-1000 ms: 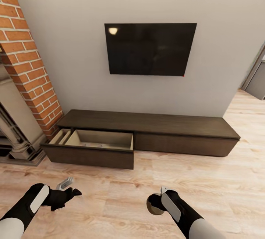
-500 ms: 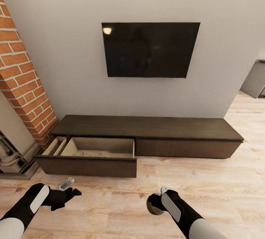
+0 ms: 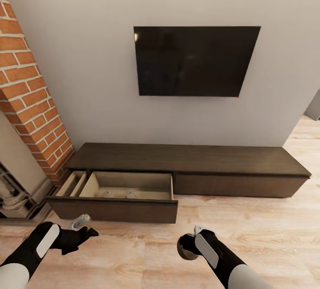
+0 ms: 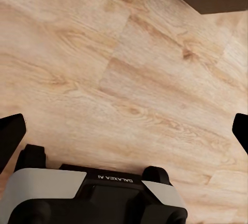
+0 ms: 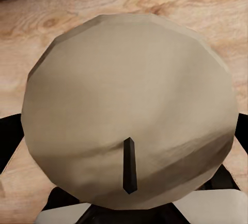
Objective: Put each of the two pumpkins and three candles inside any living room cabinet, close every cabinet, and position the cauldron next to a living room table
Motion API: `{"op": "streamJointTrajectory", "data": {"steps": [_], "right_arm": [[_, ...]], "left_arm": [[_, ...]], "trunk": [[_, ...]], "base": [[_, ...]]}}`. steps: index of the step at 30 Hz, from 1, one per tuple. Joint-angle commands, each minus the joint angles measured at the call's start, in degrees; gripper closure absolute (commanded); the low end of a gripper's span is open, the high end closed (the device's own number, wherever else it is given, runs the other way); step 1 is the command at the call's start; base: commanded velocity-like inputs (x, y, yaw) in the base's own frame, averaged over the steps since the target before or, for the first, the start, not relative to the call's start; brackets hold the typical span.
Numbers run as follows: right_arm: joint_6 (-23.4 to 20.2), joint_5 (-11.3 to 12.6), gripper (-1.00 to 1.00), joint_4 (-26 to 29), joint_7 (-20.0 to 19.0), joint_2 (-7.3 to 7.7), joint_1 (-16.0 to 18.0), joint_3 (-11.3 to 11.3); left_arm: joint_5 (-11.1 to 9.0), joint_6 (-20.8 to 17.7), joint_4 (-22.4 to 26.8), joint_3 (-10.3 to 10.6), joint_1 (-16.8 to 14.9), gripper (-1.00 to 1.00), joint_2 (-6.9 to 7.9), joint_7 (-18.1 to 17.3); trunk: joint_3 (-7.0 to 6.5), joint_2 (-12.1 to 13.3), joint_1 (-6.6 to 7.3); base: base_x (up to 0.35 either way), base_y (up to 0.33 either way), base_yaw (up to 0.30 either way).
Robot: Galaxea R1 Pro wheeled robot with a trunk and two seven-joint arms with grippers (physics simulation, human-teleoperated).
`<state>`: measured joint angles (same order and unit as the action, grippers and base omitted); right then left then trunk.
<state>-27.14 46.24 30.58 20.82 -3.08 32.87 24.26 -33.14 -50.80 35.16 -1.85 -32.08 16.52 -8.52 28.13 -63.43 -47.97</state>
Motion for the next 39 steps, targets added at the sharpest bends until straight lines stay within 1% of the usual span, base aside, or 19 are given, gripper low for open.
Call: {"op": "streamJointTrajectory", "data": {"steps": [1,7,10,13,16,21,22,26,28,32,36,39], "right_arm": [[0.07,0.15,1.0,0.01,0.02,0.0,0.01,0.0],[-0.76,0.23,1.0,0.06,-0.06,0.0,0.04,-0.02],[-3.78,0.46,1.0,0.48,-0.07,0.0,0.07,-0.25],[-6.17,0.78,1.0,2.53,-0.08,0.11,0.05,-0.55],[-7.06,0.91,1.0,4.14,-0.08,0.28,0.02,-0.73],[-7.49,1.02,1.0,4.7,-0.15,0.54,-0.12,-0.81],[-7.47,1.06,1.0,4.73,-0.2,0.6,-0.19,-0.76],[-7.27,0.79,1.0,4.62,-0.3,-0.03,-0.33,-0.15],[-7.35,0.66,1.0,4.44,-0.32,-0.11,-0.34,-0.07],[-7.35,0.94,1.0,4.55,-0.28,-0.07,-0.33,-0.64],[-7.5,1.02,1.0,4.72,-0.15,-0.15,-0.34,-0.64],[-7.69,1.04,1.0,4.83,-0.09,-0.2,-0.32,-0.63]], "left_arm": [[0.0,0.0,0.0,0.0,0.0,-1.0,0.0,0.0],[0.0,0.0,0.0,-0.02,0.0,-1.0,0.11,-0.18],[-0.02,0.0,0.0,-0.07,0.0,-1.0,0.51,-0.31],[-0.07,-0.05,0.0,-0.08,0.0,-1.0,0.91,-0.37],[-0.14,-0.02,0.0,-0.09,0.0,-1.0,1.32,-0.42],[-0.58,-0.37,0.24,-0.32,0.0,-1.0,1.71,-0.51],[-0.64,-0.44,0.34,-0.42,0.0,-1.0,1.75,-0.52],[-0.69,-0.81,0.42,-0.52,0.0,-1.0,1.76,-0.53],[-0.65,-0.9,0.43,-0.52,0.0,-1.0,1.76,-0.51],[-0.62,-1.01,0.44,-0.53,0.0,-1.0,1.76,-0.47],[-0.68,-1.23,0.44,-0.53,0.0,-1.0,1.78,-0.44],[-0.76,-2.93,0.44,-0.56,0.0,-1.0,1.97,-0.5]], "trunk": [[0.0,0.0,0.0],[0.0,0.0,0.0],[0.0,0.0,0.0],[0.0,0.0,0.0],[0.0,0.0,0.0],[0.0,0.0,0.0],[-0.18,0.4,0.22],[-0.9,2.0,1.1],[-1.26,2.81,1.54],[-1.98,4.41,2.42],[-2.69,6.02,3.29],[-3.23,7.22,3.95]], "base": [[0.158,0.29,0.0],[0.153,0.283,0.0],[0.149,0.237,0.0],[0.183,0.179,0.0],[0.266,0.126,0.0],[0.144,0.03,0.0],[0.022,0.004,0.0],[0.006,0.001,0.0],[0.001,0.0,0.0],[0.0,0.0,0.0],[0.0,0.0,0.0],[0.0,0.0,0.0]]}}
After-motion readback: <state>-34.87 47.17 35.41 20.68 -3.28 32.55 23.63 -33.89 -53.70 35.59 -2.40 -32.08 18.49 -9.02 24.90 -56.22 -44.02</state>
